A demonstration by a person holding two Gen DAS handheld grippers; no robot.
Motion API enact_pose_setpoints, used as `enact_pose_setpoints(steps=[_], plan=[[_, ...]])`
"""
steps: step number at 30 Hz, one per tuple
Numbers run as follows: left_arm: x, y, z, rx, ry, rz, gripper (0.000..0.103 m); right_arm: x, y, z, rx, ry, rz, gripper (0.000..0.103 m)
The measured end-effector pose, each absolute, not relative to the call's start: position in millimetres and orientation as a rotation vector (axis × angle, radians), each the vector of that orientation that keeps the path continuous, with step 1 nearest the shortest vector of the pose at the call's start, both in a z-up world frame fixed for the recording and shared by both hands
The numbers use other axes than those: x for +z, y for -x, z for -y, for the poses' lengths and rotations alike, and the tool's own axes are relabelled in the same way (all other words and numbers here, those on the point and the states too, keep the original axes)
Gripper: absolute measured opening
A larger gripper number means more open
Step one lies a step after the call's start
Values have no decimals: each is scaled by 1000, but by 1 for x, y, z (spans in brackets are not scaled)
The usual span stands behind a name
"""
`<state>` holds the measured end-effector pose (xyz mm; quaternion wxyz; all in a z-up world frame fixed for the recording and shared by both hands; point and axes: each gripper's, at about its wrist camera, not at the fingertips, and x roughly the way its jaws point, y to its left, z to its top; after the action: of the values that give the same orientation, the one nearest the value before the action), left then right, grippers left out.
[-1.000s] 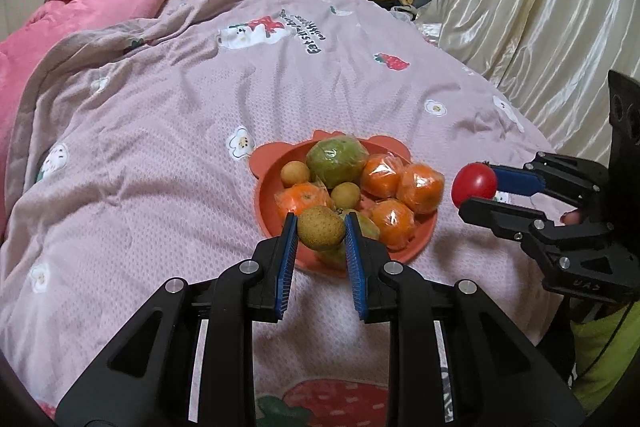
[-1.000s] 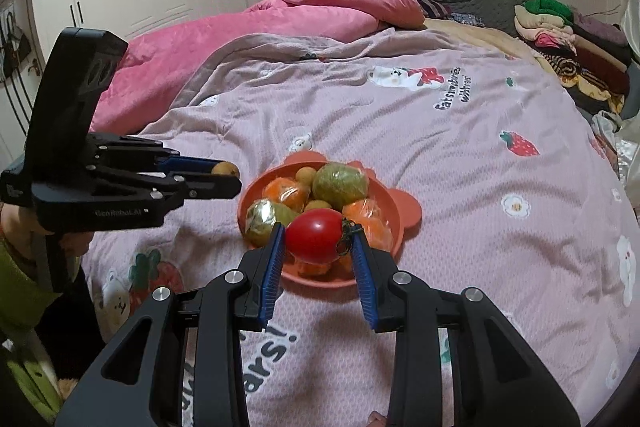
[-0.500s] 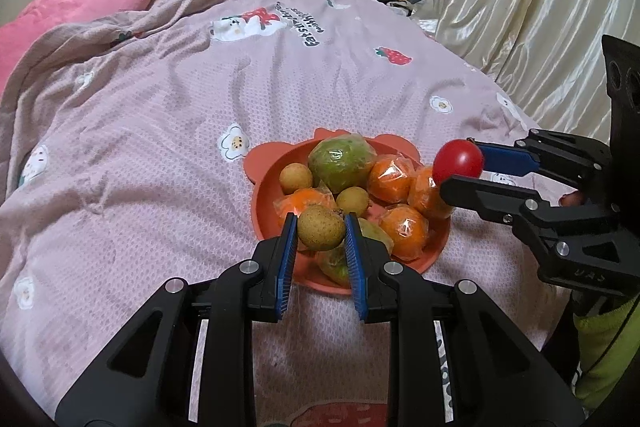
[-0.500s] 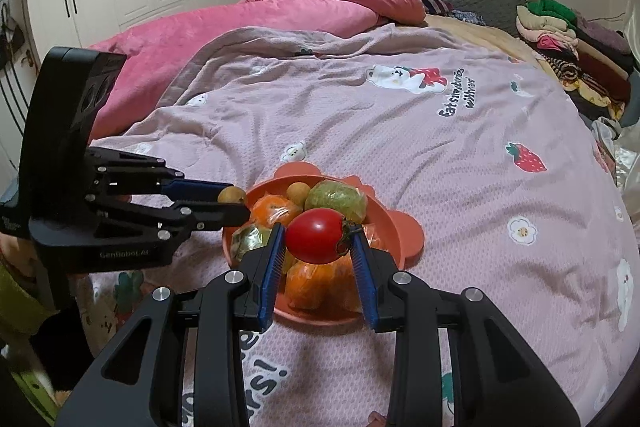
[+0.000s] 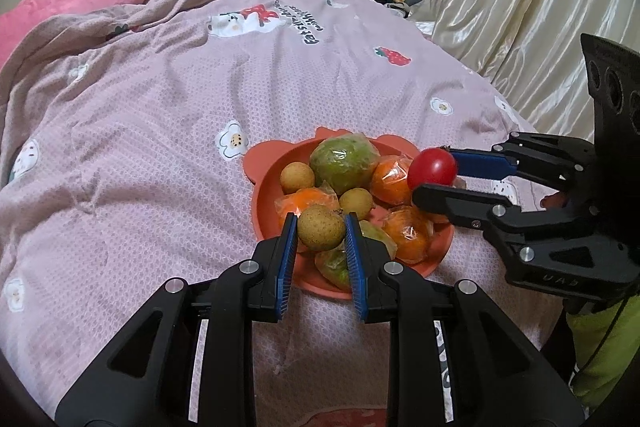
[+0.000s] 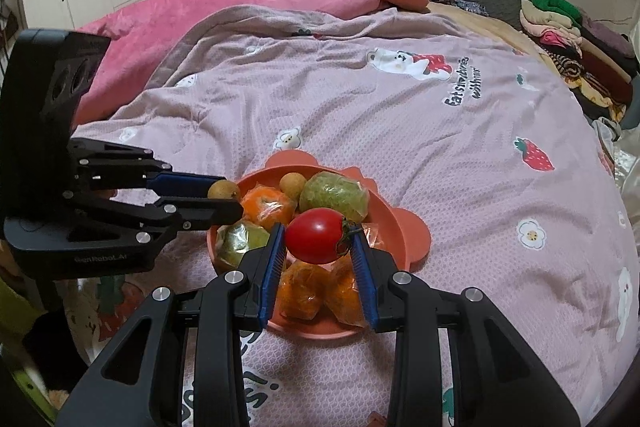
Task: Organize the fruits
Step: 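Carry the brown fruit with the left tool while the right tool carries the tomato over the plate, then open the right tool to drop the tomato in the plate while the left tool releases its brown fruit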
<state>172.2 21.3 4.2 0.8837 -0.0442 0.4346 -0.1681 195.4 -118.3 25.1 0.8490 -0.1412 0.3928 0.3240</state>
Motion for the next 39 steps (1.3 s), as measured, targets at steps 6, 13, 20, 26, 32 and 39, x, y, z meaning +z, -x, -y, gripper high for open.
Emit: enact_pose_setpoints(steps=[6, 13, 20, 26, 32, 39], plan=[[4, -172, -22, -356, 98, -903, 17, 20, -196, 113, 672, 337, -838, 32], [3, -173, -24, -364, 104, -900, 17, 18, -196, 111, 664, 354, -842, 32], [3, -174, -29, -369, 114, -888, 17, 16, -198, 109, 647, 375, -848, 32], [3, -174, -32, -376, 125, -883, 17, 15, -197, 104, 631, 404, -852, 32], [1, -174, -37, -357, 123, -882, 17, 13, -199, 101, 613, 420, -856, 32], [-3, -175, -34, -371, 116, -893, 17, 12, -199, 100, 604, 428, -859, 32]])
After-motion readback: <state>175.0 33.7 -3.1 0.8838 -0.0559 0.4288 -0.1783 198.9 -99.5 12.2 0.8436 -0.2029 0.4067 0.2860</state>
